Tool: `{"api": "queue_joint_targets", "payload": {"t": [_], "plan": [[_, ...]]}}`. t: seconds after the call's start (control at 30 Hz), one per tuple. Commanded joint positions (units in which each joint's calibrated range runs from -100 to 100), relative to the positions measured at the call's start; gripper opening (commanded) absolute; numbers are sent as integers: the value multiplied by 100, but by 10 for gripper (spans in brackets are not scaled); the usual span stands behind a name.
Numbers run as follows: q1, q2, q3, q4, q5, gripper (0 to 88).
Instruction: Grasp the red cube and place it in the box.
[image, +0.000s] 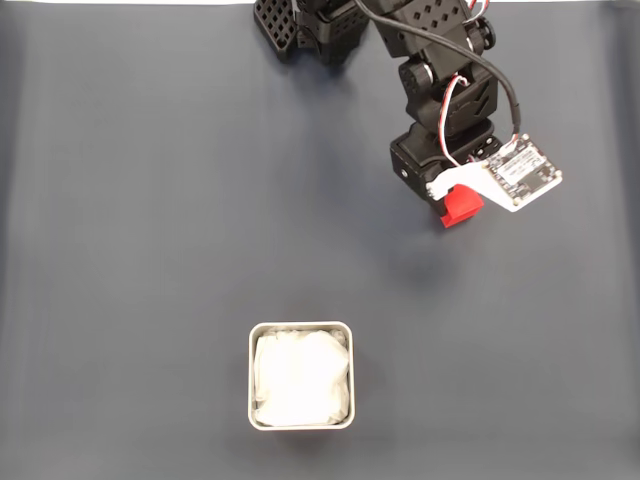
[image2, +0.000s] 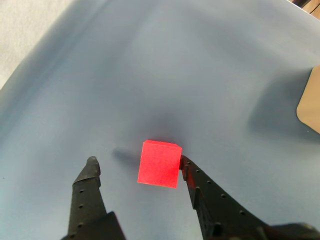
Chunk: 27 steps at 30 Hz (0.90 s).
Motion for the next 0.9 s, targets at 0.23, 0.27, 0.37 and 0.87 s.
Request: {"api": "queue_joint_targets", "payload": {"t": [0.23, 0.27, 0.37, 0.87], "plan": [[-76, -139, -225, -77, -20, 365], [-69, -139, -225, -77, -15, 365], [-48, -148, -225, -69, -15, 351], [23, -174, -179, -94, -15, 180]]}}
